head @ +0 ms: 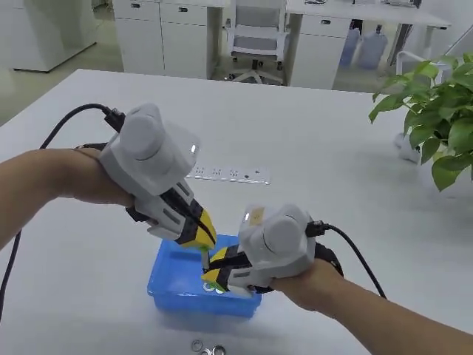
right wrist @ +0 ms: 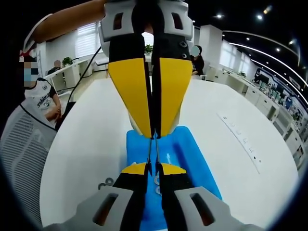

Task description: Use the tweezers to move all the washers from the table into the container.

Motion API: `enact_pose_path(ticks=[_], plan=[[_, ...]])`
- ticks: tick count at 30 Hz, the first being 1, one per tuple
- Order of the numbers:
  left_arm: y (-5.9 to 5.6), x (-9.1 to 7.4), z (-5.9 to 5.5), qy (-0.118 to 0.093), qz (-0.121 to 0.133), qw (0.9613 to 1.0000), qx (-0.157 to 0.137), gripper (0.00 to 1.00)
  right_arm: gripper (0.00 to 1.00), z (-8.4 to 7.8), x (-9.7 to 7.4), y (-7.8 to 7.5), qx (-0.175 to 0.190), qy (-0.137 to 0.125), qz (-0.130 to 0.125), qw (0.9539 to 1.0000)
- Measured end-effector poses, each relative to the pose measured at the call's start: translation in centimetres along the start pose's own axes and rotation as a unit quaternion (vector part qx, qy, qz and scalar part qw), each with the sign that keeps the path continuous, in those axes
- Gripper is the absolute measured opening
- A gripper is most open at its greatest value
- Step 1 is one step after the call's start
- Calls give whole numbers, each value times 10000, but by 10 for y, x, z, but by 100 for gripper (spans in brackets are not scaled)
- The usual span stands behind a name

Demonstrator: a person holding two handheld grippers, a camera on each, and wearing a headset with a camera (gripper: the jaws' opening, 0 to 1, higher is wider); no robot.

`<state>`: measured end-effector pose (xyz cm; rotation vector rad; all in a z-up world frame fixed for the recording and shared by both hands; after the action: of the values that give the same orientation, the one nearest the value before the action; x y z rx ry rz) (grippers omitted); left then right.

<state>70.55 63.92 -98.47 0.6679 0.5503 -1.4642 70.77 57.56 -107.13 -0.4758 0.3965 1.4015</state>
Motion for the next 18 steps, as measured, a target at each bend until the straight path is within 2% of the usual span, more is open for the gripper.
enact_pose_path(ticks=[18], plan=[[-19,-9,14,34,30,10000,68,5,10,11,-12,18,-93,-50,-85,9999]])
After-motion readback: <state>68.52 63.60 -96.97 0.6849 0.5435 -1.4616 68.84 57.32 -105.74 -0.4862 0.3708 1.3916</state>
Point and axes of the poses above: the centre of the closed fingertips' face, and the gripper's own axes: x roughly forward along the fingers, y roughly to its left, z roughly out of its top, the point moved 7 cm from there along -x, roughly backward along the fingers, and after that the axes turned 5 degrees about -y, right-handed, at the moved point
